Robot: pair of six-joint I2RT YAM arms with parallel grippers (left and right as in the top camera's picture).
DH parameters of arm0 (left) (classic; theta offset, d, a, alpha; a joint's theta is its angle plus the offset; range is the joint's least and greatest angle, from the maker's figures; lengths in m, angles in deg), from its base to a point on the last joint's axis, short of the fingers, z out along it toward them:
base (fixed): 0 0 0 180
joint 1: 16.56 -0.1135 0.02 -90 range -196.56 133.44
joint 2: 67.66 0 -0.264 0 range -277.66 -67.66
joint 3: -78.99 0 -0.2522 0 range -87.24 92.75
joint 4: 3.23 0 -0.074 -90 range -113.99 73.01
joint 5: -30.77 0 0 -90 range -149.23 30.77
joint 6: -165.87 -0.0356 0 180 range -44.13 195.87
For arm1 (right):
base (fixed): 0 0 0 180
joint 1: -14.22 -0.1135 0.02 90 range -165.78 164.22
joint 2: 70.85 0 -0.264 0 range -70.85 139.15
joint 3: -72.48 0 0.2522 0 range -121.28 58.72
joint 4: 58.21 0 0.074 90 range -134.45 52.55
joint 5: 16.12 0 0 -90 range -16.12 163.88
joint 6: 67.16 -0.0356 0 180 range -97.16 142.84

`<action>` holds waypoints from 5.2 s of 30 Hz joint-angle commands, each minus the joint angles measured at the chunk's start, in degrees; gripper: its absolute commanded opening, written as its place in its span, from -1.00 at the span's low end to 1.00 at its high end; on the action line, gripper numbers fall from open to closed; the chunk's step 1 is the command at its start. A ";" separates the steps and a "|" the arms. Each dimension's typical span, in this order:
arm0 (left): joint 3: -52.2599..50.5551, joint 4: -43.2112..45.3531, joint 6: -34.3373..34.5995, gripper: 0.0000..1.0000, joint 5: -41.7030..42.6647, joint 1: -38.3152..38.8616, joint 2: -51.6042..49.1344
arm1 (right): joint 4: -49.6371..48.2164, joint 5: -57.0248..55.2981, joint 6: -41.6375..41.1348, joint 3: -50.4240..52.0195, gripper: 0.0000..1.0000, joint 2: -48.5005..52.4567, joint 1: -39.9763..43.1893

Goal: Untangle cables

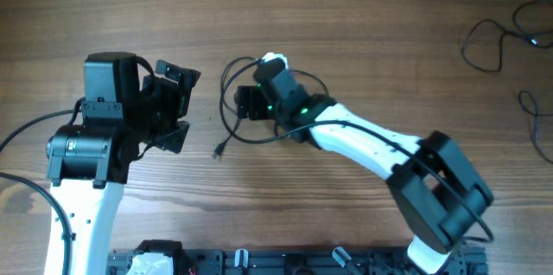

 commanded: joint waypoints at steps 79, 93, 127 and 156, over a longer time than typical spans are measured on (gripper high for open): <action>0.15 -0.02 -1.07 1.00 -0.57 -0.37 -0.11 | 21.66 0.96 15.96 -1.92 -0.76 -8.41 9.03; 0.15 -0.02 -1.07 1.00 -0.57 -0.37 -0.11 | 19.06 6.97 11.06 -1.05 0.99 -2.58 4.55; 0.15 -0.02 -1.09 1.00 -0.57 -0.37 -0.11 | 18.03 -20.20 -6.47 -1.79 0.99 0.74 -4.50; 0.15 -0.02 -1.07 1.00 -0.57 -0.37 -0.11 | 12.72 -14.25 -0.22 -1.79 -0.56 10.25 -6.16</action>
